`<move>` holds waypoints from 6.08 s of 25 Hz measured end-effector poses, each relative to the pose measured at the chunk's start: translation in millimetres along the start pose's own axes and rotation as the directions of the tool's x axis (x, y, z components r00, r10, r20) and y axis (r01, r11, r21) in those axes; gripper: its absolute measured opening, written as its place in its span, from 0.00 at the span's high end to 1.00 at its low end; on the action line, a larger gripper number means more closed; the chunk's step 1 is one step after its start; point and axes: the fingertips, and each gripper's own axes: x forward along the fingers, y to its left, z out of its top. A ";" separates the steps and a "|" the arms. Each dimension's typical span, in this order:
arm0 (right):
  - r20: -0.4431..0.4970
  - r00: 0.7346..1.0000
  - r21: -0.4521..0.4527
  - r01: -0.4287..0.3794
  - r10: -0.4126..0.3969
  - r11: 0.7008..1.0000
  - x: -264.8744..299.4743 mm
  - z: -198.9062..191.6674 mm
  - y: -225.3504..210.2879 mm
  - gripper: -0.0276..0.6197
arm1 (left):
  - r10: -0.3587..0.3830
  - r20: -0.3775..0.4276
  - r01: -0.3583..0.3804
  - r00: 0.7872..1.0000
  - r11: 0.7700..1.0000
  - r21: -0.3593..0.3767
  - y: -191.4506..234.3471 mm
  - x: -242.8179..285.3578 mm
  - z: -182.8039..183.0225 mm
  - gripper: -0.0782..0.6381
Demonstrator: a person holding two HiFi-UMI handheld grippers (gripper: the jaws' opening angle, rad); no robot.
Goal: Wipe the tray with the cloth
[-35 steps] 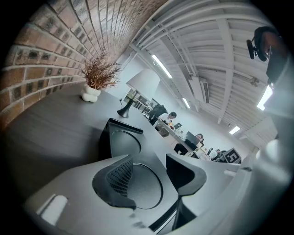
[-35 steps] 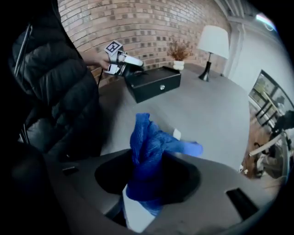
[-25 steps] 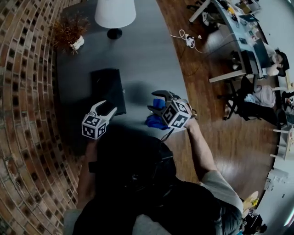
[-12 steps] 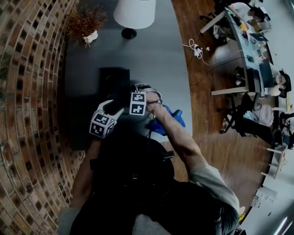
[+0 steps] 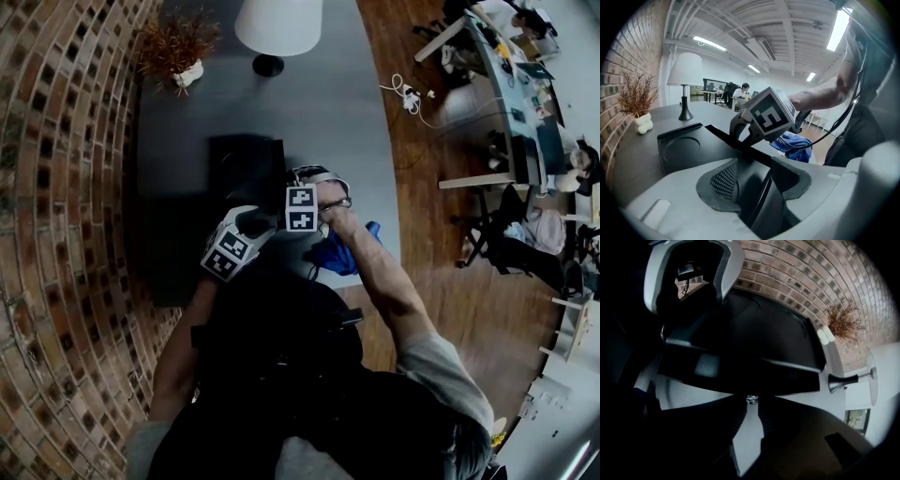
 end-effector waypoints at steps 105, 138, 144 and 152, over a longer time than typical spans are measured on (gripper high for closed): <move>0.245 0.933 -0.089 -0.249 0.263 0.964 -18.1 26.6 7.6 0.73 | 0.038 0.018 -0.037 0.999 0.999 -0.016 0.7 5.1 10.0 0.59; 0.161 0.985 0.257 -0.102 0.061 0.961 5.8 18.0 -56.9 0.74 | 0.039 0.038 -0.039 0.999 0.999 -0.002 0.6 6.0 14.3 0.59; 0.195 0.981 0.355 -0.051 -0.020 0.934 10.7 13.5 -73.8 0.74 | 0.041 0.046 -0.041 0.998 0.999 -0.003 0.7 6.2 15.0 0.60; 0.115 0.932 -0.317 -0.293 0.343 0.902 -27.7 25.0 51.8 0.74 | 0.052 0.037 -0.052 0.998 0.999 -0.003 2.1 6.2 13.2 0.60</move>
